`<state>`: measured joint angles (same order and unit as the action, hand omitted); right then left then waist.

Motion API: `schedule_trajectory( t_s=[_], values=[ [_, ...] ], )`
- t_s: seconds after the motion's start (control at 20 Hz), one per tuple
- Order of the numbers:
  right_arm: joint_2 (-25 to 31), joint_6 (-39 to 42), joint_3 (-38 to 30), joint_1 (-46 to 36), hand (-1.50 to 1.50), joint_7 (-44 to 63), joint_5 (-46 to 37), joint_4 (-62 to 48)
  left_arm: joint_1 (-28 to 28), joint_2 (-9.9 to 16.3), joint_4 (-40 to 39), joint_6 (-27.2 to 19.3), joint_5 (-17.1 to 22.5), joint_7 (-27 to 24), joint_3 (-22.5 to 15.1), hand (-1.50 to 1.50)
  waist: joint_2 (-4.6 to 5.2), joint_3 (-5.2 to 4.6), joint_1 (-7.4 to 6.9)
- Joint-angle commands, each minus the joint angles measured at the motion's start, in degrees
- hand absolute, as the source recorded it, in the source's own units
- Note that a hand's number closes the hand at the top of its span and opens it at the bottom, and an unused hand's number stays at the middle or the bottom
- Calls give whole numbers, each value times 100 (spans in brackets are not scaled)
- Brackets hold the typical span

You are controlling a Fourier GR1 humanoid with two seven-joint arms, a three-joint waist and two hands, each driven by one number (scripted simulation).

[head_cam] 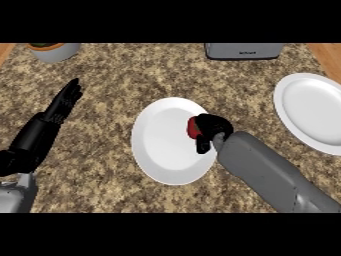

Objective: Pick the tomato from the plate and place it in the plate

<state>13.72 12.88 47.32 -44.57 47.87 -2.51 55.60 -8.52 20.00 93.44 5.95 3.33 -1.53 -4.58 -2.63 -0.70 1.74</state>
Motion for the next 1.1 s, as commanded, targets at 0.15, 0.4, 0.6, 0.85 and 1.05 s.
schedule_trajectory(
  t_s=[0.15, 0.4, 0.6, 0.85, 1.05],
  values=[
    [359, -1904, 1513, 371, 150, 149, -2446, 1344, 165, -42, -35, -80, -33, -27, 43, 0, 28, 65, 247],
    [1011, -2721, 1824, 915, 150, 1099, -3567, 2850, 239, 99, -8, -6, -10, -118, 194, 0, 70, 60, 317],
    [1772, -2699, 1827, 1394, 150, 1808, -4283, 4364, 118, 84, 58, 34, 63, -19, 235, 0, 128, 62, 227],
    [2128, -2363, 1590, 1987, 150, 2683, -5121, 5892, 239, 35, 323, 60, 110, 75, 196, 0, 143, 64, 166],
    [2711, -1989, 812, 2161, 150, 2780, -5430, 6487, 390, 27, 102, 123, -46, -268, 155, 0, 193, 60, 81]
  ],
)
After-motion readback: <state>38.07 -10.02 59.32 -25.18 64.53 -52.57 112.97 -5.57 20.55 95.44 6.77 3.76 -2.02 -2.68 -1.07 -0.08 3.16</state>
